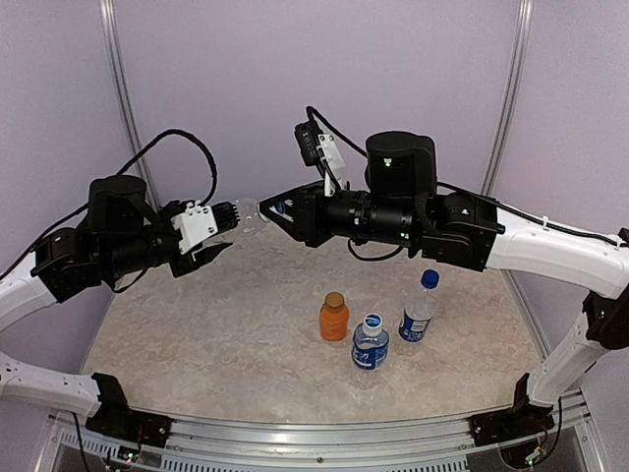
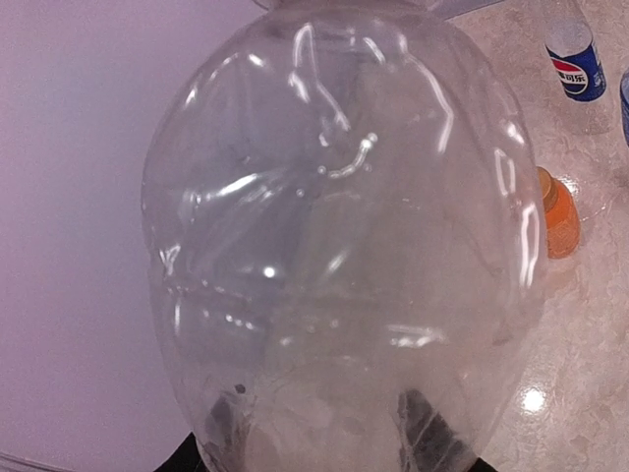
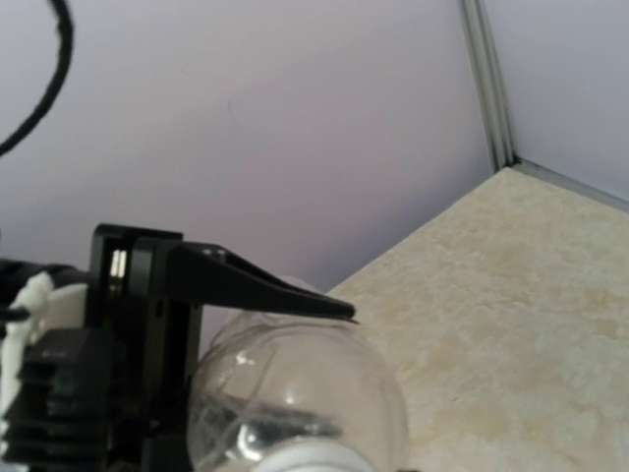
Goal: Unscrew the bottle caps
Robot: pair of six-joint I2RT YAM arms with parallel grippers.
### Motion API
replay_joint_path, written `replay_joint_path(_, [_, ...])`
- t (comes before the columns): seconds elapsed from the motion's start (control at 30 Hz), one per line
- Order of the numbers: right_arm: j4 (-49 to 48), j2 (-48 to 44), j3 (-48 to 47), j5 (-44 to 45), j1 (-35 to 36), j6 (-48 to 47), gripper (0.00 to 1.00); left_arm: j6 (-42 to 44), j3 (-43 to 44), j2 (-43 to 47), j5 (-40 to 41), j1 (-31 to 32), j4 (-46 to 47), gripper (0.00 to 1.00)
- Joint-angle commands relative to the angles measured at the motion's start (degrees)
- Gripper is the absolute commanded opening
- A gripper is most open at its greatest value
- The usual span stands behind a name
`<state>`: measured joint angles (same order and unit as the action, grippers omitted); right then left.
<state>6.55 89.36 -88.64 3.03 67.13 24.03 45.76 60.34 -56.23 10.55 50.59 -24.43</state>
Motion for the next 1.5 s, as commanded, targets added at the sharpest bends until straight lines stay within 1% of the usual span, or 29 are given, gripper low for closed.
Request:
replay_joint_path(0.0, [1.45,1.50,-1.32,-2.82,-0.42,-0.88,0.00,0.59,-0.57,0.33,-0.65,0.39,1.34,0.49])
replay_joint_path(0.07, [3.34,2.92,-3.29,-7.83,-0.42,-4.11,0.00,0.16,-0.21,0.41,-1.34,0.39,0.06,0.49])
replay_joint_path(0.13, [7.32,4.16,-5.72,-13.02,-0.30,-10.93,0.00,-1.23,0.90,0.61,-5.02,0.28,-5.11,0.48])
replay_joint_path(0.2, [10.14,3.70,-5.89,-15.50,1.19,-21.40,0.00,-2.35,3.70,0.76,-13.23,0.00,-16.16,0.47])
replay_joint_path(0.3, [10.97,0.50,-2.33,-14.87,4.85,-38.36,0.00,-4.55,6.89,0.61,-24.29,0.03,-30.08,0.46])
replay_joint_path(0.33, [11.21,-0.32,-0.79,-13.56,5.57,-42.66,0.00,-5.10,7.54,0.39,-26.87,0.04,-33.32,0.46])
replay_joint_path(0.4, [13.33,-1.09,-0.29,-9.47,6.93,-50.79,0.00,-5.44,7.84,0.10,-29.39,0.20,-36.69,0.46])
replay_joint_path(0.5, [16.82,-1.03,-0.48,-4.04,9.62,-62.33,0.00,-4.95,7.55,0.13,-29.75,0.30,-37.74,0.45])
replay_joint_path(0.63, [19.41,-1.29,-0.32,5.55,13.12,-76.94,0.00,-3.29,7.78,-0.43,-30.16,0.43,-39.63,0.44])
replay_joint_path(0.77, [17.26,-2.58,2.08,14.51,15.07,-88.28,0.00,-2.42,7.10,-0.72,-30.10,0.56,-40.17,0.44])
replay_joint_path(0.87, [13.80,-3.44,4.37,17.30,15.82,-95.64,0.00,-2.04,6.76,-0.81,-29.92,0.65,-40.08,0.44])
replay_joint_path(0.97, [11.42,-3.50,5.13,17.31,16.06,-99.82,0.00,-1.91,6.88,-0.90,-29.79,0.69,-39.98,0.44])
replay_joint_path(1.17, [5.35,-3.79,6.88,13.99,16.02,-99.20,0.00,-1.96,6.40,-0.86,-28.84,0.74,-38.71,0.43])
replay_joint_path(1.23, [2.49,-4.29,8.27,14.13,16.09,-97.01,0.40,-2.10,6.25,-0.73,-28.15,0.74,-37.95,0.43])
replay_joint_path(1.27, [1.57,-4.36,8.65,14.23,16.13,-95.63,0.57,-2.44,6.32,-0.61,-27.70,0.74,-37.41,0.43])
replay_joint_path(1.33, [-0.79,-4.52,8.81,15.03,16.02,-91.46,0.78,-3.16,6.24,-0.55,-26.73,0.73,-35.90,0.43])
replay_joint_path(1.37, [-2.19,-4.73,9.05,15.45,16.07,-89.63,0.95,-3.66,6.24,-0.48,-26.28,0.74,-35.15,0.43])
replay_joint_path(1.4, [-3.59,-5.28,9.44,15.64,16.07,-87.82,0.99,-4.23,6.19,-0.39,-25.83,0.67,-34.38,0.43])
replay_joint_path(1.47, [-5.73,-6.47,10.33,14.90,15.97,-83.76,0.99,-5.47,6.03,-0.23,-24.90,0.59,-32.68,0.43])
